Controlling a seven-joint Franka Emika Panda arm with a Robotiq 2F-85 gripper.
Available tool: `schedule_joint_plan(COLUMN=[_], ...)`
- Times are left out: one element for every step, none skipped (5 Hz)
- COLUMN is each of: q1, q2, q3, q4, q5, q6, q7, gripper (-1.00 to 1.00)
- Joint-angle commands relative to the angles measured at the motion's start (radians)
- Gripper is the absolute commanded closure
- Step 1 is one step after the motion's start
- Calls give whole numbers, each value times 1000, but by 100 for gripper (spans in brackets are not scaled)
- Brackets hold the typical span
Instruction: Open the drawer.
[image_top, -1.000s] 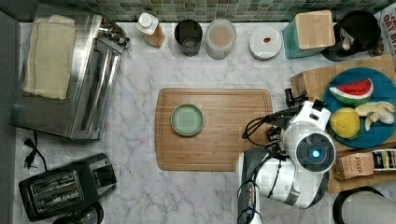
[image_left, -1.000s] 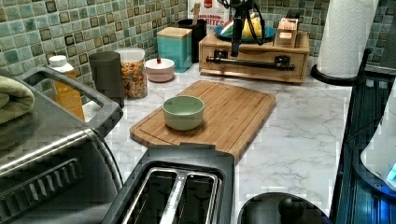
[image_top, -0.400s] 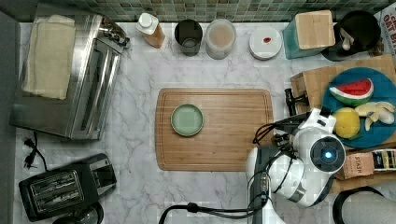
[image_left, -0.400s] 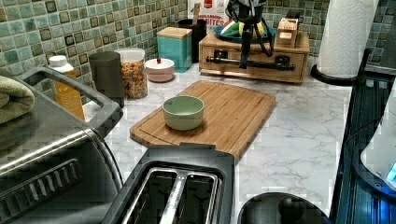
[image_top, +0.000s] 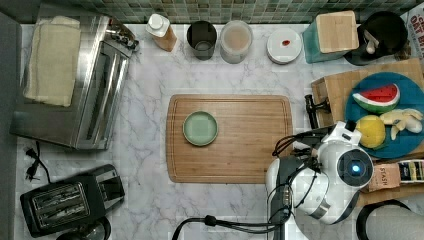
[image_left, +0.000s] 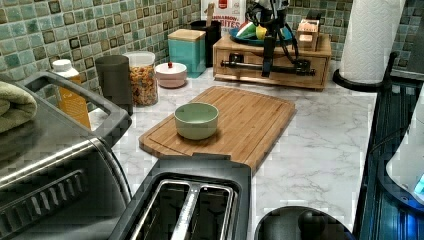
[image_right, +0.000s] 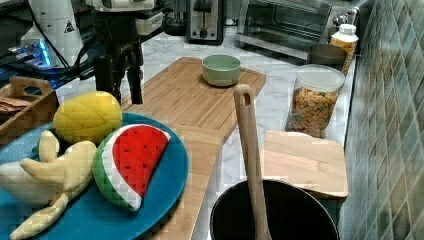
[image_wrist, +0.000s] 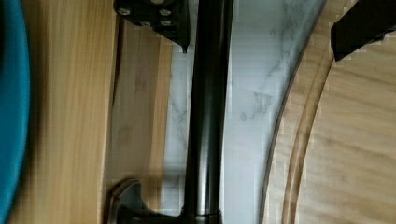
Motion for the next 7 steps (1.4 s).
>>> schedule_joint_plan(q1=[-32, -21, 16, 42, 20, 69, 112], q2=[112, 114, 114, 104, 109, 97, 87], q3=[41, 61, 35, 12, 62, 72, 105], q4=[-8, -40, -50, -30, -25, -51, -117], q5=[115, 174, 139, 78, 118, 103, 124], q6=[150, 177, 167, 102, 82, 53, 134], q7=[-111, -99, -46, -8, -58, 26, 89], gripper=[-100, -100, -100, -100, -100, -100, -100])
